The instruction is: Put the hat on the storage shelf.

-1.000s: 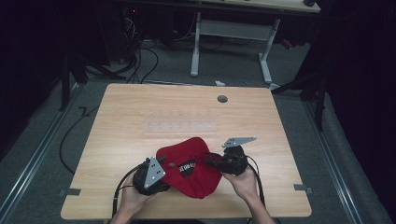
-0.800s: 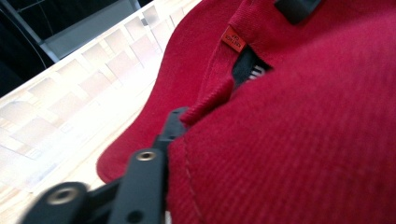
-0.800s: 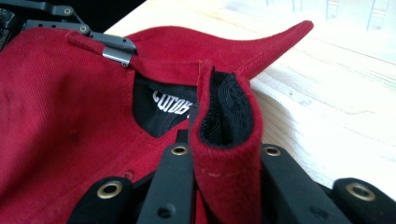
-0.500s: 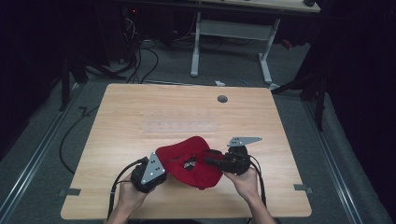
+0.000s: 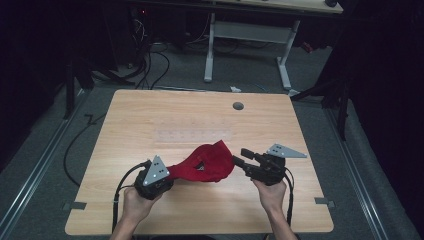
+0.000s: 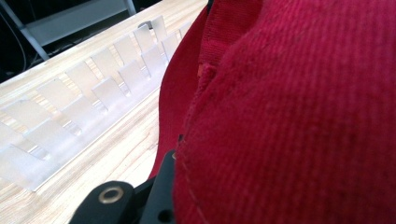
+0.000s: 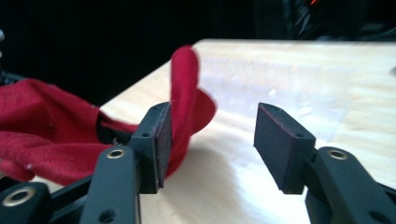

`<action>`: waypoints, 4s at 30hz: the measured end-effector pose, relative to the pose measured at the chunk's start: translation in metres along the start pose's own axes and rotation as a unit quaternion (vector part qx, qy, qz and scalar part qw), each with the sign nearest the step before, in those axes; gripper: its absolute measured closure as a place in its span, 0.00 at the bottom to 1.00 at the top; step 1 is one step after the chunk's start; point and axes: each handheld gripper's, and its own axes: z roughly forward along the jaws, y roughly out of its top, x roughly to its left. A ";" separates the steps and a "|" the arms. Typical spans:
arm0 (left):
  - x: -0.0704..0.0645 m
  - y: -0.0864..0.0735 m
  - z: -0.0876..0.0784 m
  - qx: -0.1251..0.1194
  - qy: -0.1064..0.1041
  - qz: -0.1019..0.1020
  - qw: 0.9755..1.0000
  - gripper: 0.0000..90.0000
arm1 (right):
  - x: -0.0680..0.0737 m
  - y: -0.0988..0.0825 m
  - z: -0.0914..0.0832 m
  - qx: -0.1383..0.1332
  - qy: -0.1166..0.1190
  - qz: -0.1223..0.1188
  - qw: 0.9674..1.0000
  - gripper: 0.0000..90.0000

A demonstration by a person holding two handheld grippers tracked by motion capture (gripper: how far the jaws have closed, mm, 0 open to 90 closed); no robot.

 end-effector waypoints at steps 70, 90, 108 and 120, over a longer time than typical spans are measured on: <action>0.085 0.132 0.015 -0.139 0.068 -0.193 0.969 0.90 | -0.046 -0.083 0.030 0.187 -0.200 -0.058 0.960 0.41; 0.121 0.127 0.037 -0.166 0.151 -0.209 0.952 0.90 | -0.044 -0.083 0.031 0.186 -0.209 -0.053 0.959 0.39; 0.128 0.117 0.047 -0.166 0.171 -0.236 0.942 0.89 | -0.042 -0.083 0.033 0.185 -0.218 -0.055 0.957 0.38; 0.122 0.117 0.053 -0.162 0.170 -0.258 0.937 0.89 | -0.042 -0.083 0.033 0.185 -0.218 -0.054 0.957 0.37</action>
